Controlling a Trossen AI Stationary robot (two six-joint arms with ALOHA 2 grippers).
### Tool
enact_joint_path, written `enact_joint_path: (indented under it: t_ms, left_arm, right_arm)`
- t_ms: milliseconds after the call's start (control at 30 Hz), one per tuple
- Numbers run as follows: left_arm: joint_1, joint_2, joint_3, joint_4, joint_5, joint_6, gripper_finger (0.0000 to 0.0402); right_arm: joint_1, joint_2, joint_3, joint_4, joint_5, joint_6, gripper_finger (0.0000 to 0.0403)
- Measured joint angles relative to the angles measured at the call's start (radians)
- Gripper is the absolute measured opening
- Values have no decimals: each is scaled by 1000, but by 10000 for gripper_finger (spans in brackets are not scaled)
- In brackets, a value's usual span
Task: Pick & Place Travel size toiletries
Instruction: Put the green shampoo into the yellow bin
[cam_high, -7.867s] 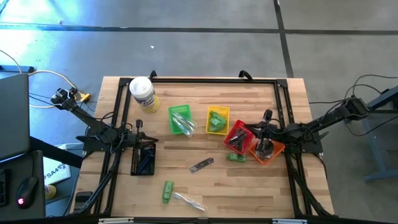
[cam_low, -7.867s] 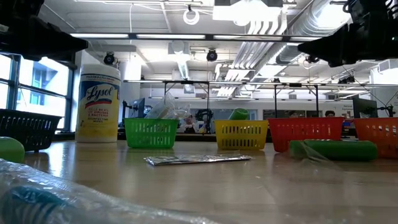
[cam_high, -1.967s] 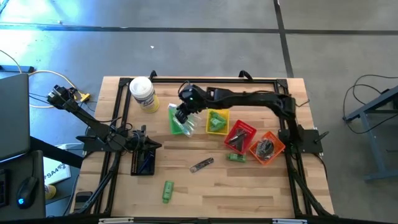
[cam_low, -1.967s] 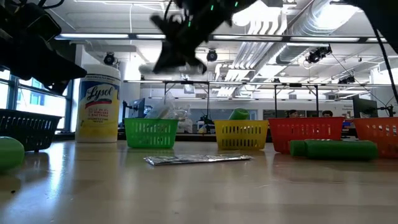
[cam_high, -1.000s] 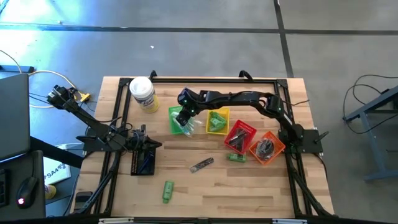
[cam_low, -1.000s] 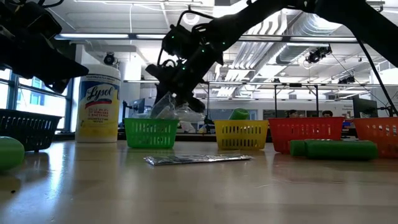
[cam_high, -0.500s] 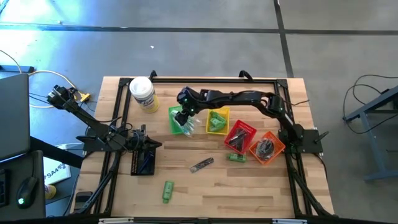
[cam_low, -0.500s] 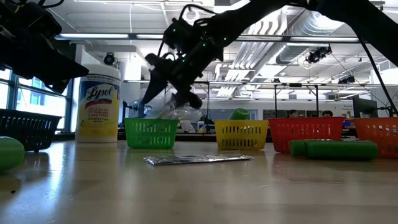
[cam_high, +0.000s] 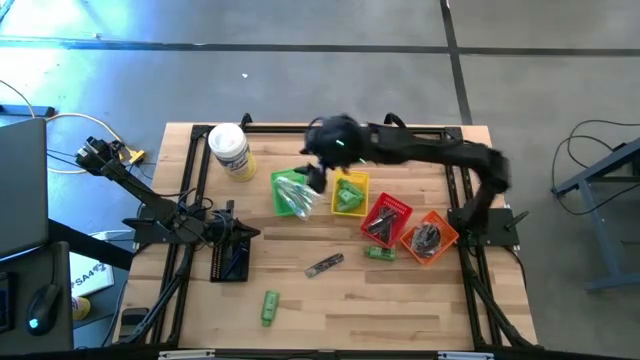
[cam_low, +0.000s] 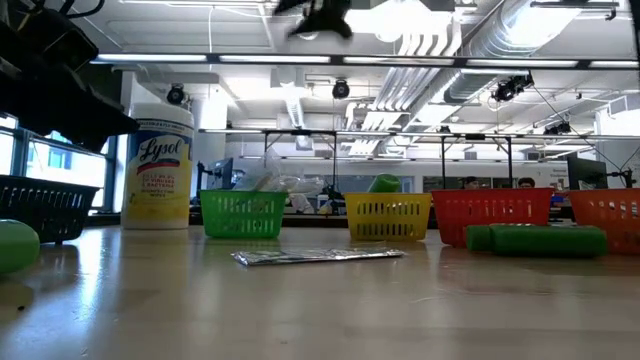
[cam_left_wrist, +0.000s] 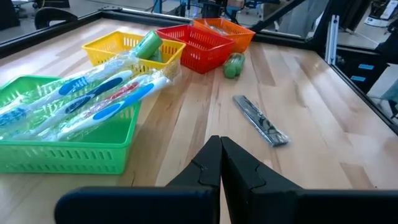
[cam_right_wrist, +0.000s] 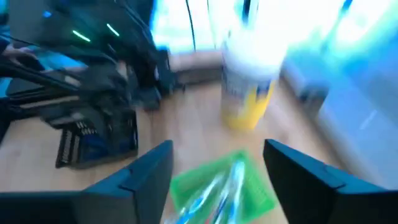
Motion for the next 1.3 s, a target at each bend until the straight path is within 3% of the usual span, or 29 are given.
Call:
enact_joint_path:
  t_ms: [100, 300, 433, 533, 667, 800, 1100, 1300]
  left_arm:
    - [0, 0, 0, 0, 1, -3, 0]
    - [0, 0, 0, -10, 1, -4, 0]
    - [0, 0, 0, -25, 2, -30, 0]
    - [0, 0, 0, -15, -1, -42, 0]
    - [0, 0, 0, 1, -61, -66, 0]
    - [0, 0, 0, 37, -83, -85, 0]
    - [0, 0, 45, 66, -68, -47, 0]
    - [0, 3, 48, 71, 35, -156, 0]
  right_arm:
    - [113, -121, -30, 7, 123, -127, 208]
    - [319, -308, -196, 60, 137, -180, 117]
    - [393, -457, -420, 130, 197, -162, 49]
    - [407, -592, -663, 363, 123, -129, 10]
    - [417, -780, -1009, 832, 18, -80, 5]
    - [421, -904, -1245, 1051, 31, -1, 3]
    - [514, -907, -1403, 1112, 34, 18, 3]
    - [643, -849, -1508, 1224, 195, -30, 2]
